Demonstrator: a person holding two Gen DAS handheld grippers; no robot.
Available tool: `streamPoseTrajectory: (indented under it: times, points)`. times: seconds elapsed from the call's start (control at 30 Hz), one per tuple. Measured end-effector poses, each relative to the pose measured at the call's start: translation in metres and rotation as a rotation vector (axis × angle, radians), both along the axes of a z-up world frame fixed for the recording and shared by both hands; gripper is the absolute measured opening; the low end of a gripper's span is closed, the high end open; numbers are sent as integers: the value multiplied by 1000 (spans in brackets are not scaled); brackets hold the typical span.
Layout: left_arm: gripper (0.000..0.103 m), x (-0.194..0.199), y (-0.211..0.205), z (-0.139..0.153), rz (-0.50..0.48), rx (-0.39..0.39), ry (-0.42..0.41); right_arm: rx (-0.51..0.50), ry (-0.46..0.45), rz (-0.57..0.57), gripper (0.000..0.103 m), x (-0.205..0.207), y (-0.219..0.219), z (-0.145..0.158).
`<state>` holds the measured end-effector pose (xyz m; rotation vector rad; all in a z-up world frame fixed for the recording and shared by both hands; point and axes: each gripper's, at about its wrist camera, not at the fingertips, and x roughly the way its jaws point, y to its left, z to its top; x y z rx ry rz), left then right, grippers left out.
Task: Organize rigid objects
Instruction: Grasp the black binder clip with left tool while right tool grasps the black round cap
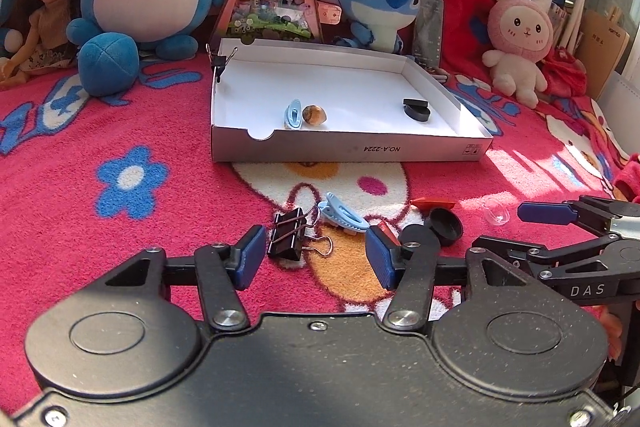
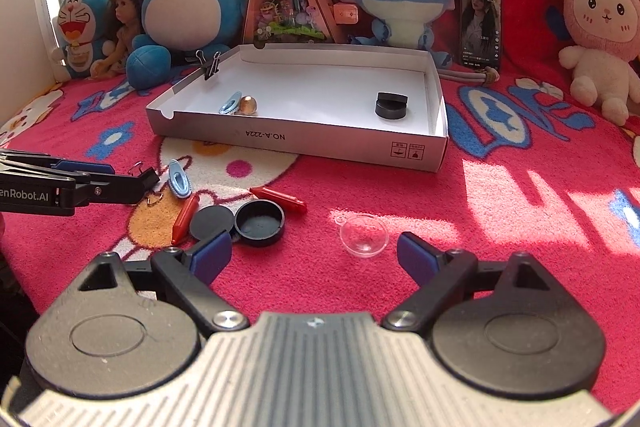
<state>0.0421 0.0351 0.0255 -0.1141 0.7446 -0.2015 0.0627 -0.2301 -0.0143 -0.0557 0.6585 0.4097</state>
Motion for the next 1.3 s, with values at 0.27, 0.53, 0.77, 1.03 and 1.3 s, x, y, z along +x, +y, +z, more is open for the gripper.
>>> streamPoseTrajectory:
  times: [0.27, 0.53, 0.77, 1.03, 1.3]
  points:
    - [42, 4, 1, -4, 11, -6, 8, -2, 9, 60, 72, -6, 11, 1]
    - [39, 8, -2, -8, 13, -13, 17, -24, 15, 79, 65, -3, 22, -4]
    - [39, 10, -1, -10, 18, -9, 15, -38, 8, 72, 65, 3, 27, -6]
    - [39, 12, 0, -12, 45, 15, -2, -97, -28, 28, 65, 8, 34, -10]
    - [28, 19, 8, -19, 75, -34, 31, -84, -32, 18, 64, 12, 38, -10]
